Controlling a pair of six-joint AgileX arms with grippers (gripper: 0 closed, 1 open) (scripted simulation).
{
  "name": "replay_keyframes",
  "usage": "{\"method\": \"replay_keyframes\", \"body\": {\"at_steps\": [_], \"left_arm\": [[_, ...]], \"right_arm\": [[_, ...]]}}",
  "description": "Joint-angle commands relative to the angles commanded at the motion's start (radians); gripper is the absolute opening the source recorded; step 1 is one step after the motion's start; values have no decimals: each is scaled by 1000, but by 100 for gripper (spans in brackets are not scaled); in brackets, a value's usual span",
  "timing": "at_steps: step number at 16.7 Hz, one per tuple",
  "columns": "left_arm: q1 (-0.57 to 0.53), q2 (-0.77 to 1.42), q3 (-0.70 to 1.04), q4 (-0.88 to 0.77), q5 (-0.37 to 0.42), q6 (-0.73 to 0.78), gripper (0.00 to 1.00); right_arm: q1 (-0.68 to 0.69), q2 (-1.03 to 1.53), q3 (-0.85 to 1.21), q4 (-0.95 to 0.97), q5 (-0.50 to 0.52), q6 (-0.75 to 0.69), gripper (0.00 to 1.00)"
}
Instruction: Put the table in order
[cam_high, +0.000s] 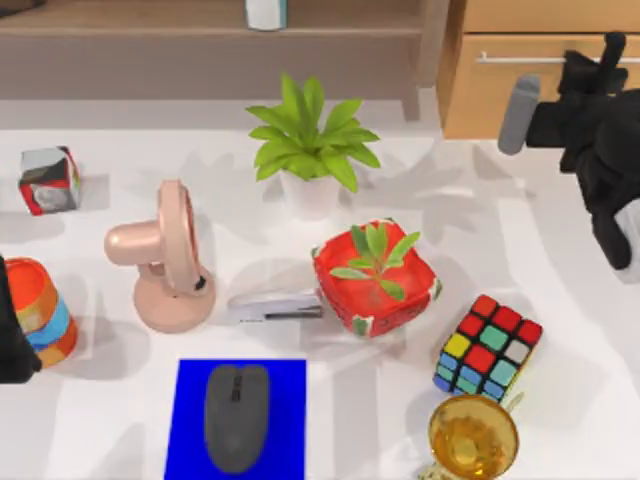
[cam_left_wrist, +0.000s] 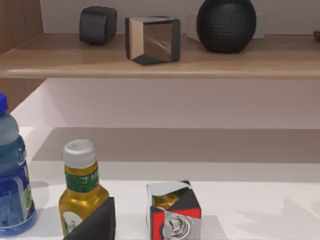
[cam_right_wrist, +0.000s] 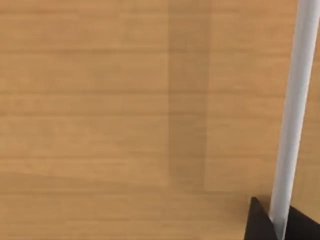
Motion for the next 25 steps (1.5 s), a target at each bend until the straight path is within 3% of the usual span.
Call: {"method": "replay_keyframes", "body": {"at_steps": [7, 20, 25], "left_arm": [[0, 0, 0, 0, 0, 0, 100], [0, 0, 0, 0, 0, 0, 100], [0, 0, 0, 0, 0, 0, 100]], "right_arm": [[-11, 38, 83, -55, -11, 2, 0], [-11, 38, 83, -55, -11, 2, 98], [-11, 38, 83, -55, -11, 2, 100]]}}
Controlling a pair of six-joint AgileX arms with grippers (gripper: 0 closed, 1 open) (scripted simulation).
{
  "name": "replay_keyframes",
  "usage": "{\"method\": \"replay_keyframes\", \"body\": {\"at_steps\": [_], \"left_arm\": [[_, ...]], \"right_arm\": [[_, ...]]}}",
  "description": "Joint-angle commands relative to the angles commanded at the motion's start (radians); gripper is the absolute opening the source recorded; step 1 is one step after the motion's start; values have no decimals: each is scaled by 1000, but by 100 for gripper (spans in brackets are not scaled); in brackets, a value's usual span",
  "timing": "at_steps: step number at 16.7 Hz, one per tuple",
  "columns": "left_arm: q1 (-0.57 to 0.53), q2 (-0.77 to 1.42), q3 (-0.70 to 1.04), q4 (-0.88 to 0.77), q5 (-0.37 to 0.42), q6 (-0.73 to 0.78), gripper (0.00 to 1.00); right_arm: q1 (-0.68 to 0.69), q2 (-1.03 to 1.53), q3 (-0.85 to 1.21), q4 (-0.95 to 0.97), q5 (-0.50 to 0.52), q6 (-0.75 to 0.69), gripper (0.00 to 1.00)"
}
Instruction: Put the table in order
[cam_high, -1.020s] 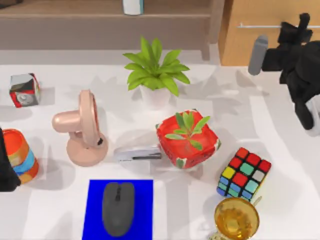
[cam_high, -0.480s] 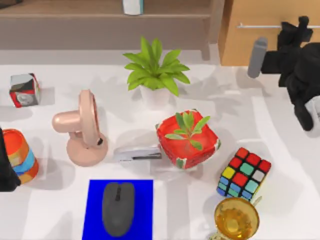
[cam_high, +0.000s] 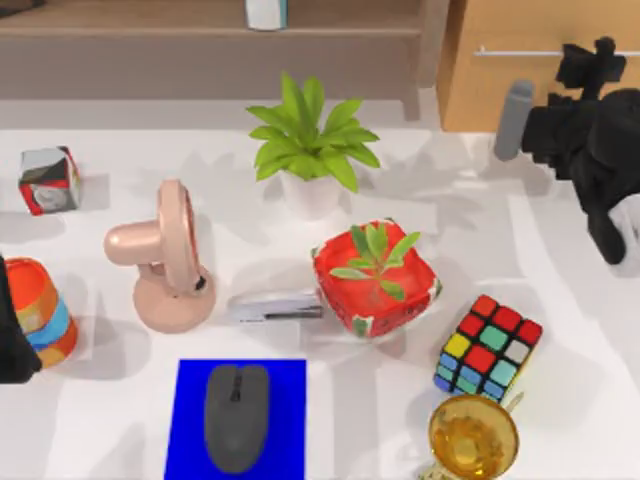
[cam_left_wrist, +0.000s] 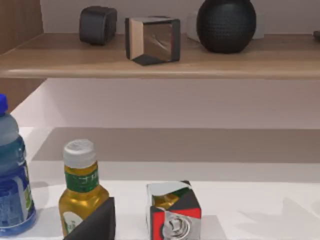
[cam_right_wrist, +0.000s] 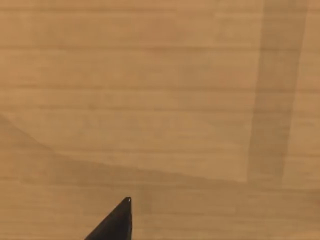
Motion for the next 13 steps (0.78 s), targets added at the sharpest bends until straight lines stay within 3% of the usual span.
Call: {"method": "replay_keyframes", "body": {"at_steps": [13], "left_arm": [[0, 0, 0, 0, 0, 0, 100]], "right_arm": [[34, -31, -120, 81, 7, 5, 100]]}}
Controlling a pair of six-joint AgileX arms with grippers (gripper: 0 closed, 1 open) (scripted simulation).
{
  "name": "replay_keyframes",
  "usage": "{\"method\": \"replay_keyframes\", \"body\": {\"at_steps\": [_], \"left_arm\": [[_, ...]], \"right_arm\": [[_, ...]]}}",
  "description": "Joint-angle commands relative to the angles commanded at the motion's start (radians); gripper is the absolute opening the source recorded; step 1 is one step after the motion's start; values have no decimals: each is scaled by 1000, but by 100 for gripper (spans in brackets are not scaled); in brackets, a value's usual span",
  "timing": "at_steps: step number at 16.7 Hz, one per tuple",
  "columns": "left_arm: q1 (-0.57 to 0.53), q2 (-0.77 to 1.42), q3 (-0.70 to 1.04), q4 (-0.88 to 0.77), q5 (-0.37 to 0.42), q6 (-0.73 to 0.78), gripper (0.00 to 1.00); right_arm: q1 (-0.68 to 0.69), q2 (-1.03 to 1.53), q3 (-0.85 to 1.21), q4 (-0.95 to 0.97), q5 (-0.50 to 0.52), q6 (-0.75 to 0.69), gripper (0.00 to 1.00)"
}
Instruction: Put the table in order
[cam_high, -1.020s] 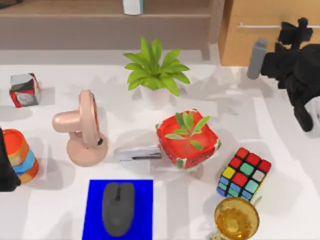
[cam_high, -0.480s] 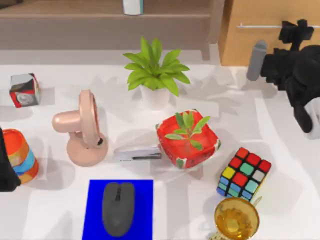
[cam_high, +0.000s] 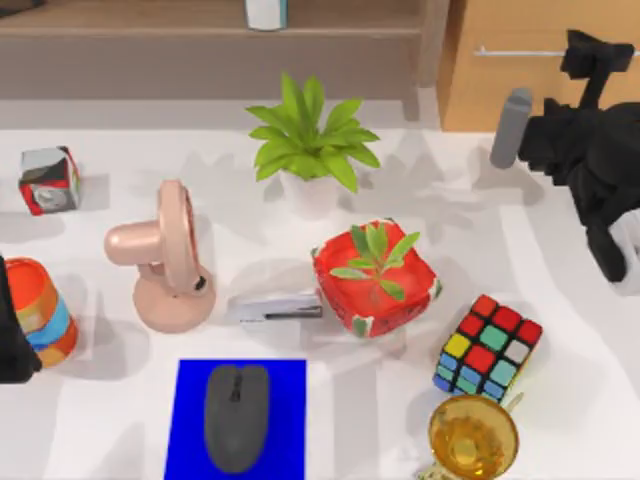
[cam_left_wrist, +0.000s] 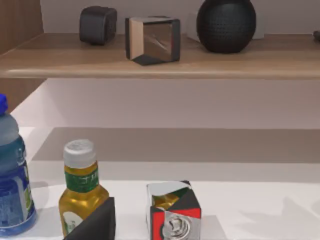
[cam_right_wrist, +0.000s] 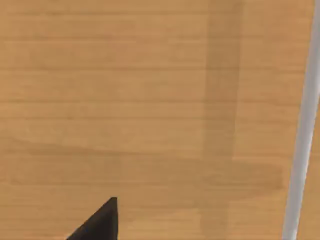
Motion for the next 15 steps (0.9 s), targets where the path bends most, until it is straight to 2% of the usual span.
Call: {"method": "replay_keyframes", "body": {"at_steps": [6, 12, 15], "left_arm": [[0, 0, 0, 0, 0, 0, 100], [0, 0, 0, 0, 0, 0, 100], [0, 0, 0, 0, 0, 0, 100]], "right_arm": [[-6, -39, -95, 18, 15, 5, 100], [-6, -34, -100, 15, 14, 6, 100], [41, -49, -93, 37, 40, 66, 100]]}}
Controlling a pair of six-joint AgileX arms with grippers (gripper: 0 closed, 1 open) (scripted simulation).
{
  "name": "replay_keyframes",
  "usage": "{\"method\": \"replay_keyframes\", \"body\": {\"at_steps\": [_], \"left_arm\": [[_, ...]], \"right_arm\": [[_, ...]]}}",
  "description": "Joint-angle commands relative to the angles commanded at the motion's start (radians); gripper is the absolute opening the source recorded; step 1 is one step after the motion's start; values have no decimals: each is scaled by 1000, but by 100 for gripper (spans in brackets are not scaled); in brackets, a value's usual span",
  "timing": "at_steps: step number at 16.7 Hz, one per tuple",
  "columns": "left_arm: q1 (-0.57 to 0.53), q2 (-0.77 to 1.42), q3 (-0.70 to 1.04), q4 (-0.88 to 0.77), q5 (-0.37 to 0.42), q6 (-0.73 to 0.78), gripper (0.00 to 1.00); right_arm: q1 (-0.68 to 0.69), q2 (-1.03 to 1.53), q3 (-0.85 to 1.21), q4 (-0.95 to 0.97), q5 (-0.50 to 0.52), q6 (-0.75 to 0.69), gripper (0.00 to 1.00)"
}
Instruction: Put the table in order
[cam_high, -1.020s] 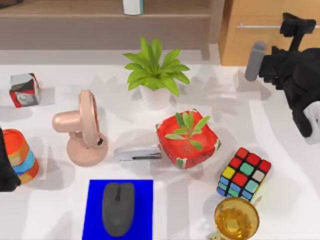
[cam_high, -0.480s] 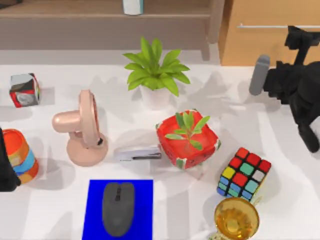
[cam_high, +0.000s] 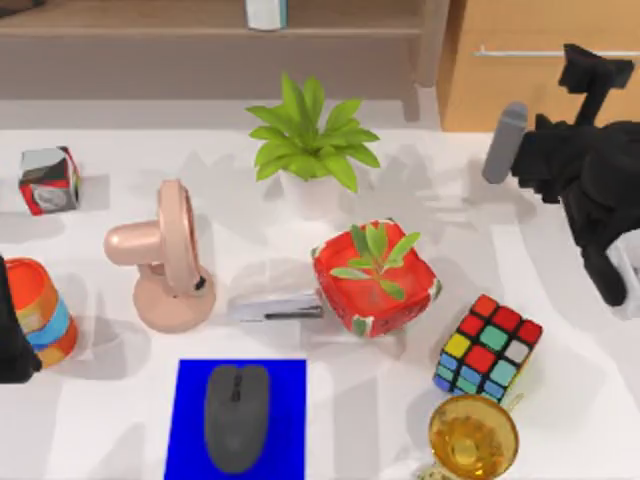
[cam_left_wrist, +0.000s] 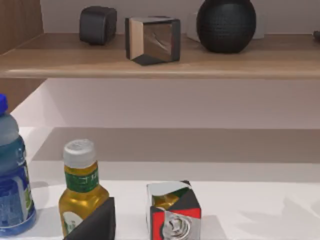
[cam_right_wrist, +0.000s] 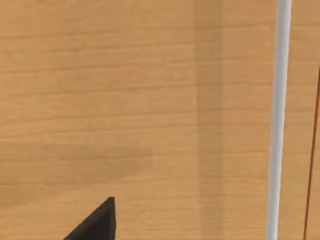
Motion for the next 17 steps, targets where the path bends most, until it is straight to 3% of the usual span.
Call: {"method": "replay_keyframes", "body": {"at_steps": [4, 9, 17], "left_arm": [[0, 0, 0, 0, 0, 0, 100], [0, 0, 0, 0, 0, 0, 100], [0, 0, 0, 0, 0, 0, 100]], "right_arm": [[137, -42, 43, 40, 84, 220, 100], [330, -45, 218, 12, 231, 625, 100], [514, 128, 737, -416, 455, 1204, 100]]}}
